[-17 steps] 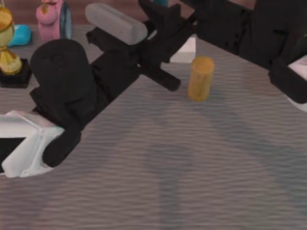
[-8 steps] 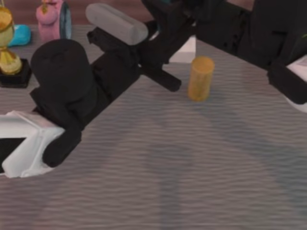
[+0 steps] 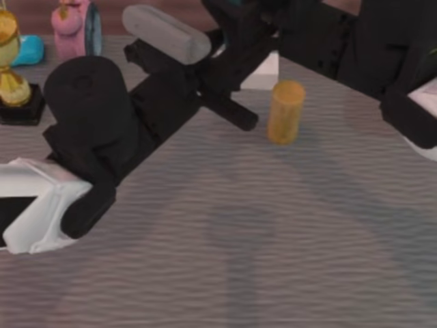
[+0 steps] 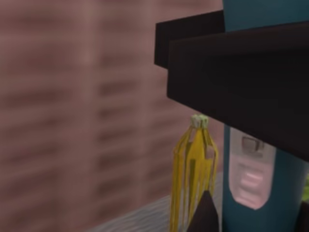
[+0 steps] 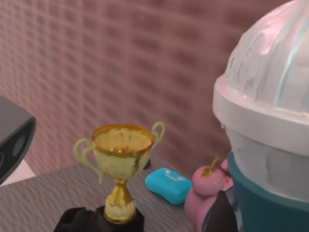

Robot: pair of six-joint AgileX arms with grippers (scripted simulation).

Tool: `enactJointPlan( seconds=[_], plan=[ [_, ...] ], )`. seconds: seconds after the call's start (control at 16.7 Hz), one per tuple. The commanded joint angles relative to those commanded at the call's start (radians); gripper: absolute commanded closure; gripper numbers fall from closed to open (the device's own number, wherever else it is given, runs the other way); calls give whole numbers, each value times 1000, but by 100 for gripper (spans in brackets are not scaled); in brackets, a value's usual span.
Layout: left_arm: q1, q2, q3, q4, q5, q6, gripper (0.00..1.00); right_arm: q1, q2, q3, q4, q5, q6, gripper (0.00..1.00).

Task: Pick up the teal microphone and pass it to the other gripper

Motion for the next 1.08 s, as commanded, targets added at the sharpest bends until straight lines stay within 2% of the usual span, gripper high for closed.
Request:
enactJointPlan(
  seconds=[0.6,1.08],
  plan=[
    [0,0,0,0,0,0,2,0,0,0,0,0,0,100],
    [0,0,0,0,0,0,0,0,0,0,0,0,0,100]
  ],
)
